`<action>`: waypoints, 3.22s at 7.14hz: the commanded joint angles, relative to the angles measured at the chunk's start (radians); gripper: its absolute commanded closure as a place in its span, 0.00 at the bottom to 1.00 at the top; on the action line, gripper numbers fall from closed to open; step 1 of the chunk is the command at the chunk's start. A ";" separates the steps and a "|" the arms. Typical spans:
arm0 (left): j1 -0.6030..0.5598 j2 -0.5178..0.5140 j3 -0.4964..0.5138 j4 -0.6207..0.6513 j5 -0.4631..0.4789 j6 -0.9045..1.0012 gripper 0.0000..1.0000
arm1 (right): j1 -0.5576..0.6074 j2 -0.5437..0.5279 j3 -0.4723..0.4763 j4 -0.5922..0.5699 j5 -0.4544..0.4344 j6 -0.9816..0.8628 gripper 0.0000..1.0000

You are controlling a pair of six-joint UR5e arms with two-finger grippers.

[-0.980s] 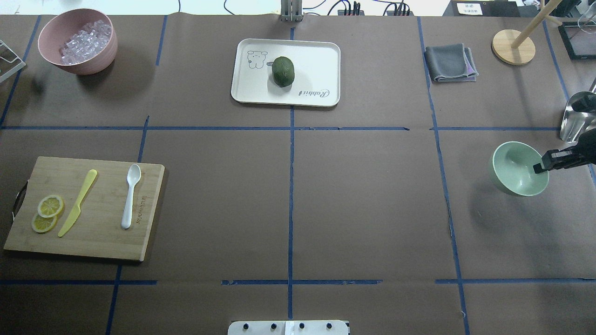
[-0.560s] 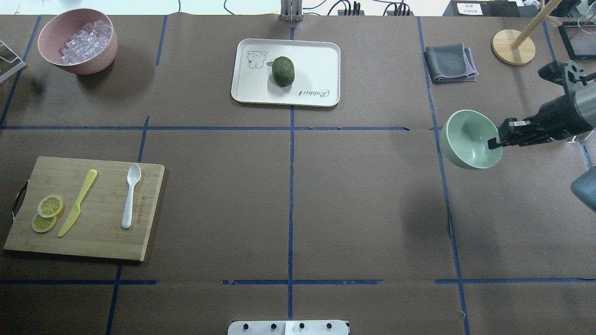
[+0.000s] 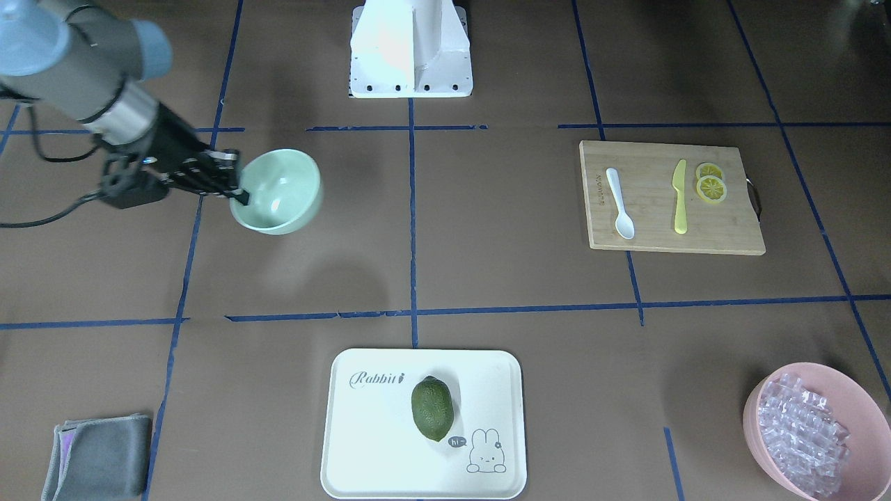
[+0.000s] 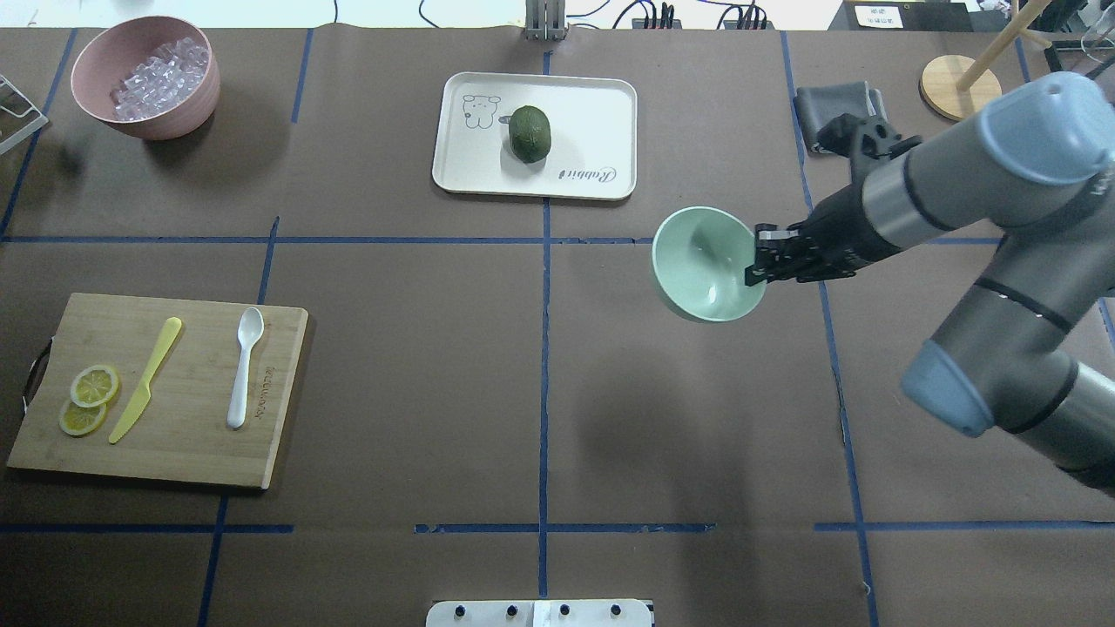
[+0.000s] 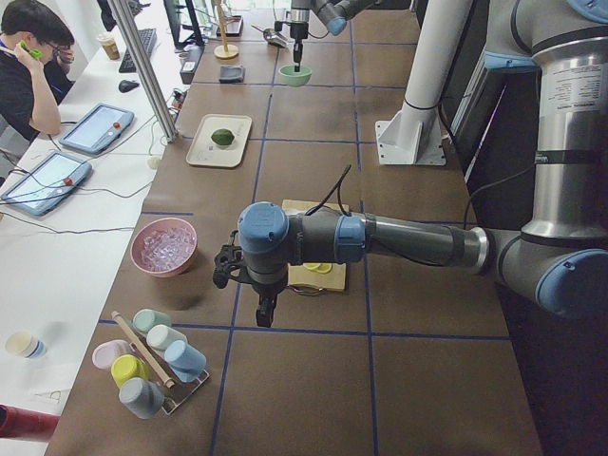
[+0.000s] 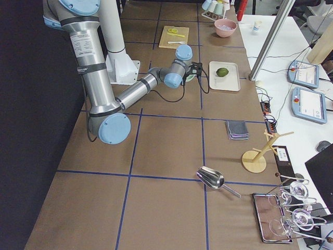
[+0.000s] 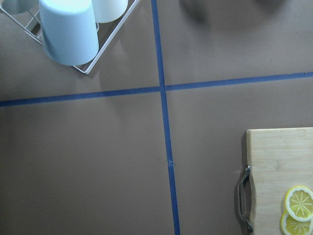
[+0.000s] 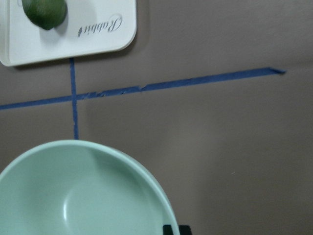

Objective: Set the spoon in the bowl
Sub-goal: 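Carry the bowl with the right gripper to the table center and set it down, then release the bowl and withdraw the right gripper while the left gripper reaches toward the spoon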

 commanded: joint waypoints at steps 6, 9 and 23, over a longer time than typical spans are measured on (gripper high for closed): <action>0.000 0.011 0.000 0.000 0.000 0.000 0.00 | -0.303 0.285 -0.174 -0.195 -0.358 0.114 0.98; 0.000 0.011 0.000 0.000 0.000 0.000 0.00 | -0.303 0.285 -0.217 -0.193 -0.361 0.113 0.90; 0.708 -0.053 -0.333 -0.335 0.255 -1.066 0.01 | 0.117 0.014 0.085 -0.472 -0.159 -0.494 0.00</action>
